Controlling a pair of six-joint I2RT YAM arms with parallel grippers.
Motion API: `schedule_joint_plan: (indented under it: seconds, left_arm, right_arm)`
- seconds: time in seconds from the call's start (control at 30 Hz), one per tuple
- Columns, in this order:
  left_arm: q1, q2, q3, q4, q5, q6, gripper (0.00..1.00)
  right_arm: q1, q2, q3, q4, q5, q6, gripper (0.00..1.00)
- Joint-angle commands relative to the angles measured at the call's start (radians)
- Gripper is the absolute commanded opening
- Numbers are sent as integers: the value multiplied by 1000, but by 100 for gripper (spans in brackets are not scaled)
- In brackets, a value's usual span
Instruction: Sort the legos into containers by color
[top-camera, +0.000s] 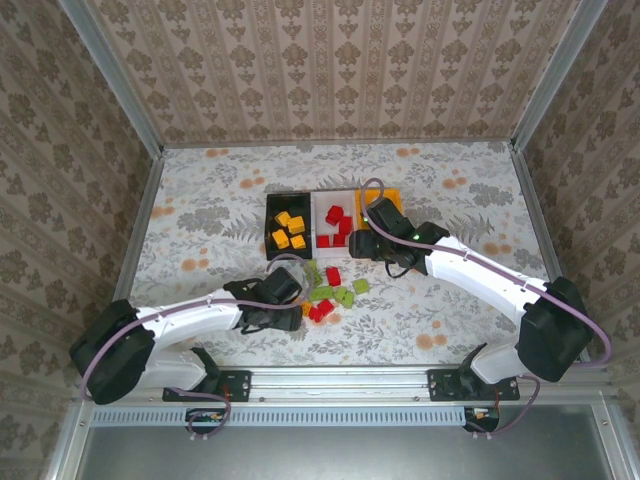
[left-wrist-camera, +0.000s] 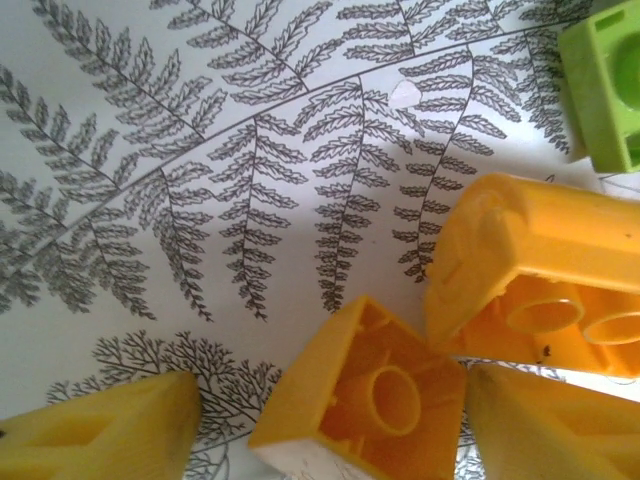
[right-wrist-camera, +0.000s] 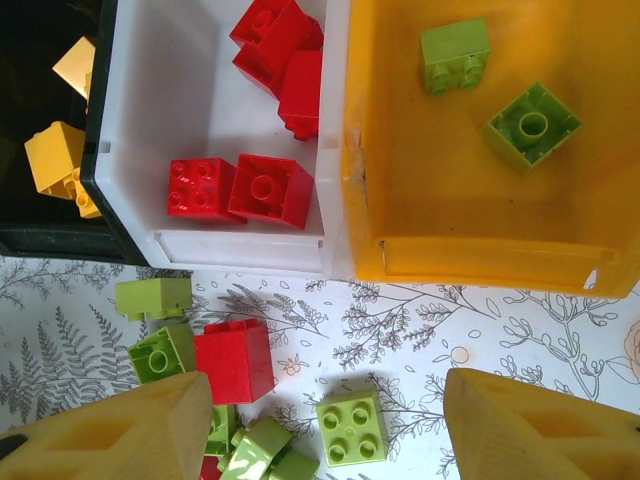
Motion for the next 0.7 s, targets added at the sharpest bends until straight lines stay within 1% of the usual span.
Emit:
schedule_joint_plan:
  seconds: [0.0,0.07,0.23,0.37,0.53,0.67]
  left_arm:
    - [-7,37,-2,44,8,44,66]
    - [-8,36,-5,47,7,45,64]
    - [-12,17,-8,36,3,45,52]
    - [-14,-21,-10,-1,-5,32,45]
    - [-12,-128,7,-85,-25,7,40]
    - [6,-227,91,-182,-78,5,40]
  right_arm:
    - [-8,-56,1,-4,35,12,64]
    - [-11,-59,-1,-4,36,11,64]
    - [-13,-58,2,0,38,14,65]
    - [-16,-56,7,-3,37,14,65]
    - [-17,-59,10,-3,35,15,65]
    - [-17,-72,3,2,36,20,65]
